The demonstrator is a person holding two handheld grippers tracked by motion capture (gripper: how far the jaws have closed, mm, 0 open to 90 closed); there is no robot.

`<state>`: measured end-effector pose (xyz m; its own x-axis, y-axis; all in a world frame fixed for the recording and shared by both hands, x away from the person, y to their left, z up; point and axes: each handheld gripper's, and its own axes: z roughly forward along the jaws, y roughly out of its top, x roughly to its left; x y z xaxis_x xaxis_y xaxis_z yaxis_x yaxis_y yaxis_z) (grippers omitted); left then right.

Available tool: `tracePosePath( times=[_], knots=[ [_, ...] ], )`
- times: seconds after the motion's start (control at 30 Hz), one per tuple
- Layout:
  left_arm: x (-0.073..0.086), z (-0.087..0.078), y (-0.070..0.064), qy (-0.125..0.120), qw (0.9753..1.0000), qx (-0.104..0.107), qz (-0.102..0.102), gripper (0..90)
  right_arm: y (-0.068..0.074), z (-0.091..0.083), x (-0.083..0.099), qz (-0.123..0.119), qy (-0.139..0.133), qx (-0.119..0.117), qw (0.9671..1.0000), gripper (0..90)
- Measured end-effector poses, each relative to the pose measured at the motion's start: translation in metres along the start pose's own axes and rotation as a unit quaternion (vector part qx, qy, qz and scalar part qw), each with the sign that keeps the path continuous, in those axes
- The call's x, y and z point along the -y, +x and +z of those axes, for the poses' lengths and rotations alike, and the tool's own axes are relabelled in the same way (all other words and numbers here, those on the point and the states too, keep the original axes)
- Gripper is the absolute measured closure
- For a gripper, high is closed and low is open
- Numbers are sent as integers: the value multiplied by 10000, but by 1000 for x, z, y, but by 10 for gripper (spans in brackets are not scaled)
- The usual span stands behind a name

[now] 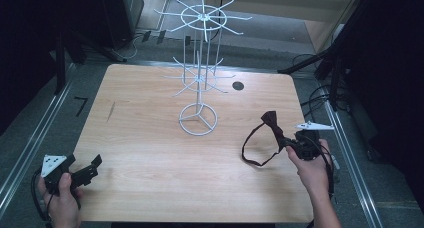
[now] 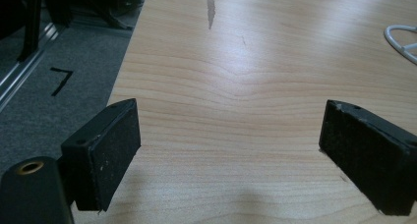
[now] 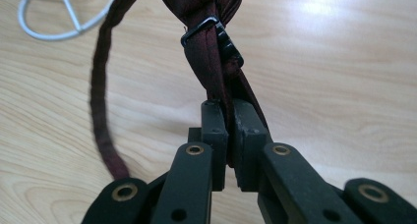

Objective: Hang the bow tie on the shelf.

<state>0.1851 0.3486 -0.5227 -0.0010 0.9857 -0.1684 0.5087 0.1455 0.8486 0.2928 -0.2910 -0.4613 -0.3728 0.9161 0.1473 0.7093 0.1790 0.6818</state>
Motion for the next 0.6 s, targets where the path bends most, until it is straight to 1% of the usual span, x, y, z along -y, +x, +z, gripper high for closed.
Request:
tracePosePath(
  times=[0.03,0.07,0.1,0.17,0.2,0.23,0.27,0.4,0.43,0.53,0.6],
  knots=[
    [0,0,0,4,10000,2,4,92,5,-2,-3,-102,-117,72,9999,869],
    [0,0,0,3,10000,2,2,92,5,-2,-3,-102,-117,72,9999,869],
    [0,0,0,-7,10000,9,-14,92,11,-5,-7,-227,-291,146,9992,869],
    [0,0,0,-11,10000,10,-17,93,15,-7,-9,-291,-404,170,9986,869],
    [0,0,0,-11,10000,10,-17,92,15,-7,-9,-291,-404,170,9986,869],
    [0,0,0,-3,10000,15,-2,92,19,-9,-13,-309,-518,137,9981,869],
    [0,0,0,-3,10000,15,-2,93,19,-9,-13,-309,-518,137,9981,869],
    [0,0,0,2,10000,9,-14,93,27,-12,-18,-393,-671,84,9969,868],
    [0,0,0,1,10000,10,-15,92,30,-12,-19,-410,-730,54,9965,868],
    [0,0,0,3,10000,8,-16,92,34,-11,-21,-458,-777,10,9959,868],
    [0,0,0,-11,10000,17,-20,93,40,-11,-25,-519,-855,-40,9950,868]
  ],
)
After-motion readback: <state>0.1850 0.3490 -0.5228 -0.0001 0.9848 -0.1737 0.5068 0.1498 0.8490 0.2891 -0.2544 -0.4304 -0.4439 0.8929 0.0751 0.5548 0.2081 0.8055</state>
